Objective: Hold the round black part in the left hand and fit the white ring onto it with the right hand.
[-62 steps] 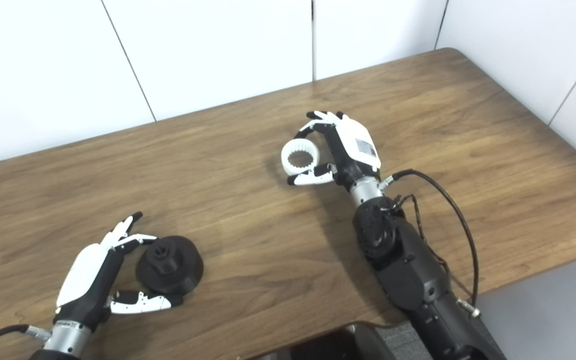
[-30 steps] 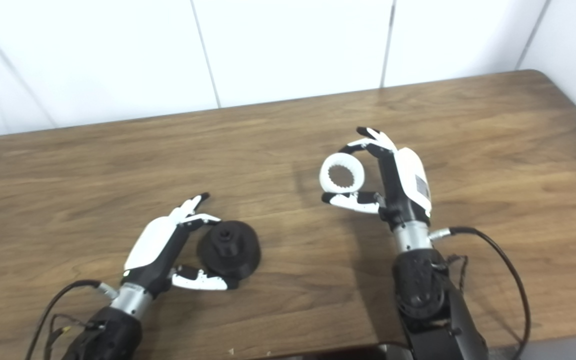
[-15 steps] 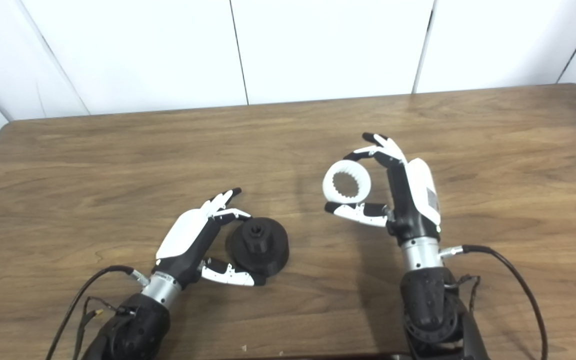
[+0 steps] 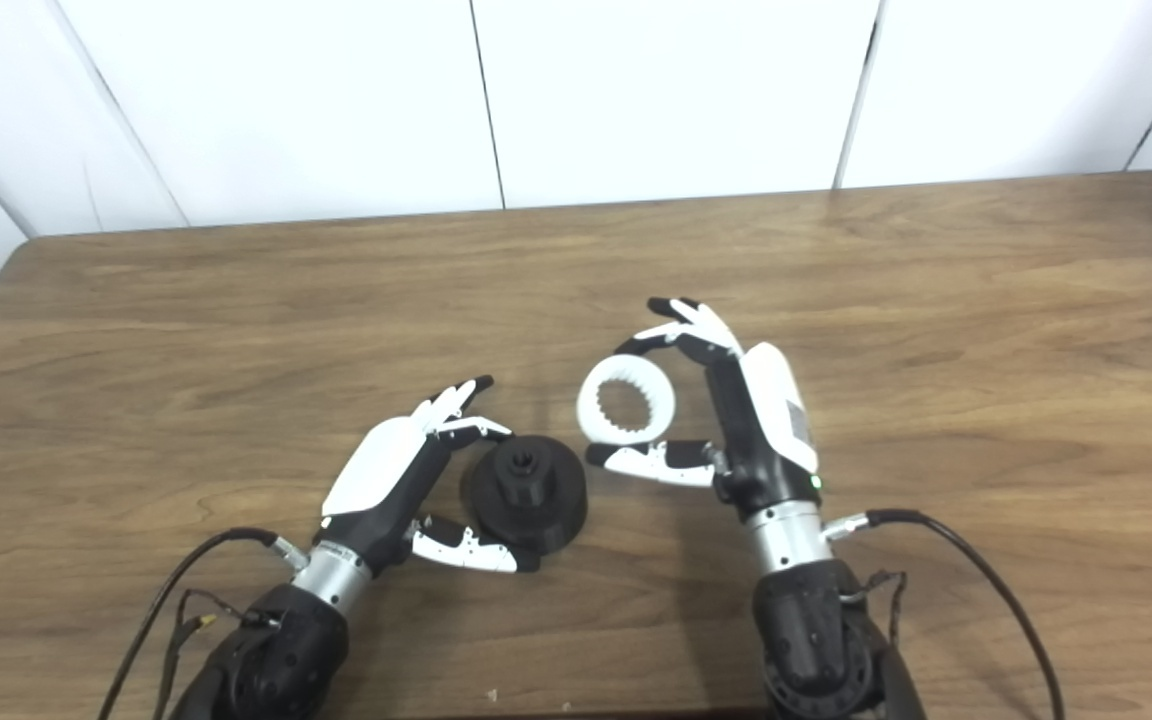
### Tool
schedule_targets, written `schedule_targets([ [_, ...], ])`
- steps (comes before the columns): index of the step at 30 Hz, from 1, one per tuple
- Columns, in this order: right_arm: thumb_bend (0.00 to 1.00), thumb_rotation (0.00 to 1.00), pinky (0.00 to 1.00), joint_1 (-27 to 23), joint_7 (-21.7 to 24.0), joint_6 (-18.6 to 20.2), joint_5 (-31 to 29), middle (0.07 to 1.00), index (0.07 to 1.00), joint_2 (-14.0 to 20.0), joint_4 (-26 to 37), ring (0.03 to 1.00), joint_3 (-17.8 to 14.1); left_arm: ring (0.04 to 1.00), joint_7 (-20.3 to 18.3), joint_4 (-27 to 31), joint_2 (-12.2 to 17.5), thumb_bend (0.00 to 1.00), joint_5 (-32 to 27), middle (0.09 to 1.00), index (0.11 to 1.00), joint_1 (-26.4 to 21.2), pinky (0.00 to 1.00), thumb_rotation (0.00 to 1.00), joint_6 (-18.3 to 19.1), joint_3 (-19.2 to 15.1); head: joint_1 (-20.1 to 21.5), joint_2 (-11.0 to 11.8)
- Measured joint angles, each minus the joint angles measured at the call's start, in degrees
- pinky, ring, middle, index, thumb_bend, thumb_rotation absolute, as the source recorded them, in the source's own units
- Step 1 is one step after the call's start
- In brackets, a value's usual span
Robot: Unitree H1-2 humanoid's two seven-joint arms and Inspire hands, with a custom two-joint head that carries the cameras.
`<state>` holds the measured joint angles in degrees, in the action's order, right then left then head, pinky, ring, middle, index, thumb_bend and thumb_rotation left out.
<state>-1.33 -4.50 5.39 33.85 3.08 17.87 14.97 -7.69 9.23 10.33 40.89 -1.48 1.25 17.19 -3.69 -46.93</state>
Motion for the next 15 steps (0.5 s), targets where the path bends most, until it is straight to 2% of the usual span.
schedule_targets([
  [15, 0.52, 0.14, 1.0, -0.6, 0.6, -0.3, 1.7, 0.846, 0.482, -2.0, 0.0, 0.91, 4.2, 1.0, 0.0, 0.0, -0.6, 0.94, 0.5, 1.0, 0.606, 0.0, 1.0, 0.38, 0.5, 0.2, -0.6, -0.4],
])
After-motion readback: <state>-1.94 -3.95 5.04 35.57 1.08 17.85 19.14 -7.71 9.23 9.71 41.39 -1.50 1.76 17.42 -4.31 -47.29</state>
